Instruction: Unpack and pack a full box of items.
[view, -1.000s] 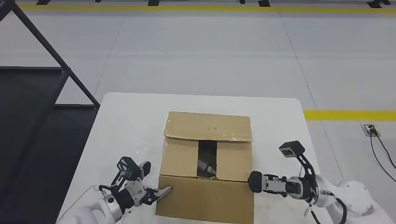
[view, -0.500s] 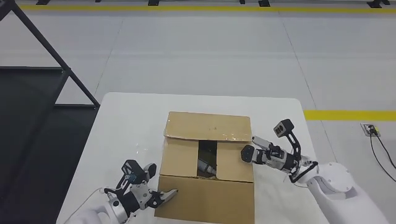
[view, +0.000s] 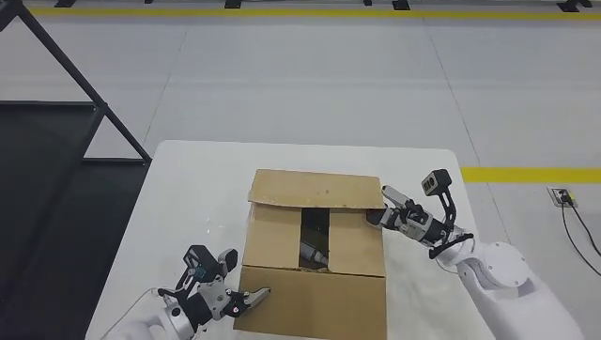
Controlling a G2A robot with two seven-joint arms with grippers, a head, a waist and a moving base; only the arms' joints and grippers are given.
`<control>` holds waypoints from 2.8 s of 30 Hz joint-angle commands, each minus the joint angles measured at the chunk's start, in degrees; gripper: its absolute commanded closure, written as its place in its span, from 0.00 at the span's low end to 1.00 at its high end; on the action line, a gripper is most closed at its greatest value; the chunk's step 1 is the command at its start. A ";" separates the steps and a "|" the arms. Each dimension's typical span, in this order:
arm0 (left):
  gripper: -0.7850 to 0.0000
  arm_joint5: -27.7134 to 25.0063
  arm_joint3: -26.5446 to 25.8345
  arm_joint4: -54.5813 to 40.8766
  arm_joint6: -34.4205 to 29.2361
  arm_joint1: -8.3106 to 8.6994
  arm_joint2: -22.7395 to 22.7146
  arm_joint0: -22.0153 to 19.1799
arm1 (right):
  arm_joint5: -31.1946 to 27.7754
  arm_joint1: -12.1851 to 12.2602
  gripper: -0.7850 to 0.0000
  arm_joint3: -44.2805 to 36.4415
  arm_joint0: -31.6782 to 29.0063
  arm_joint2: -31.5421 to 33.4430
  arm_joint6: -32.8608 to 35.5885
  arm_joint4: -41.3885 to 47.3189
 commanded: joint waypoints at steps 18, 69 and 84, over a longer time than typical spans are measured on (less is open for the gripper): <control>0.00 1.07 -0.32 0.52 0.48 0.02 0.03 0.44 | -1.31 -1.23 0.00 -0.63 1.90 -2.38 -6.85 -5.78; 0.00 1.07 -0.32 0.52 0.48 0.02 0.03 0.44 | 15.58 -14.74 0.00 22.90 24.21 -15.77 -31.02 -11.73; 0.00 1.07 -0.32 0.52 0.48 0.02 0.03 0.44 | 7.56 -13.68 0.00 14.46 17.73 -8.25 -23.72 -11.18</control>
